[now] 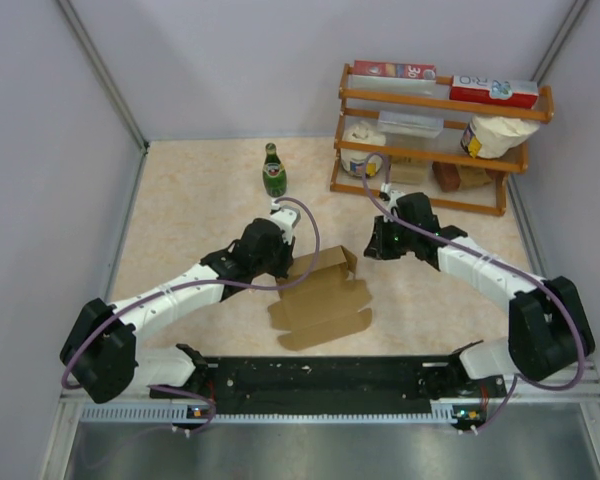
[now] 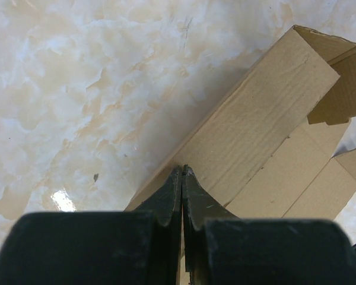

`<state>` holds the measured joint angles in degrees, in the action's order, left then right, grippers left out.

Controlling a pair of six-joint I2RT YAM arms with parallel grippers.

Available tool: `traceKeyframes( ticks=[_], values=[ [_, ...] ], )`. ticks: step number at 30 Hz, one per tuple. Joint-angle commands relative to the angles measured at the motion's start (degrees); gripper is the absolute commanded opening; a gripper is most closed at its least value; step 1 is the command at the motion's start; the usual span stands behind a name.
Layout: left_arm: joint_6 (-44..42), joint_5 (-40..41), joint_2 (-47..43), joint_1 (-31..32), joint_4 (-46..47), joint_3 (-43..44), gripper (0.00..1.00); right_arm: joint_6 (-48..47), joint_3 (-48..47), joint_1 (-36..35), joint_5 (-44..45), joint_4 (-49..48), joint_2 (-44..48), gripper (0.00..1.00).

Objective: Fold the paper box

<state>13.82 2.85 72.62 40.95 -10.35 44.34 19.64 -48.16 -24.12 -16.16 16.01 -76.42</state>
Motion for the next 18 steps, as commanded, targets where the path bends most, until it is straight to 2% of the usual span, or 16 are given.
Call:
traceKeyframes(
  ticks=[1,7,14,18],
  values=[
    [0.8,-0.7,-0.1,-0.1,1.6,-0.1,0.00,1.1,-1.8,0.5,2.1,-4.6,-4.6,0.08],
    [0.7,-0.7,0.0,-0.2,1.5,-0.2,0.00,0.3,0.0,0.5,-2.1,-8.5,-8.0,0.08],
    [0.8,-1.1,0.3,-0.1,1.9,-0.1,0.00,-2.3,2.6,0.0,-11.8,-12.6,-8.9,0.09],
    [0.6,-1.2,0.2,-0.2,1.8,0.0,0.00,-3.1,4.6,-0.5,-13.2,-13.9,-8.4,0.10]
  ],
)
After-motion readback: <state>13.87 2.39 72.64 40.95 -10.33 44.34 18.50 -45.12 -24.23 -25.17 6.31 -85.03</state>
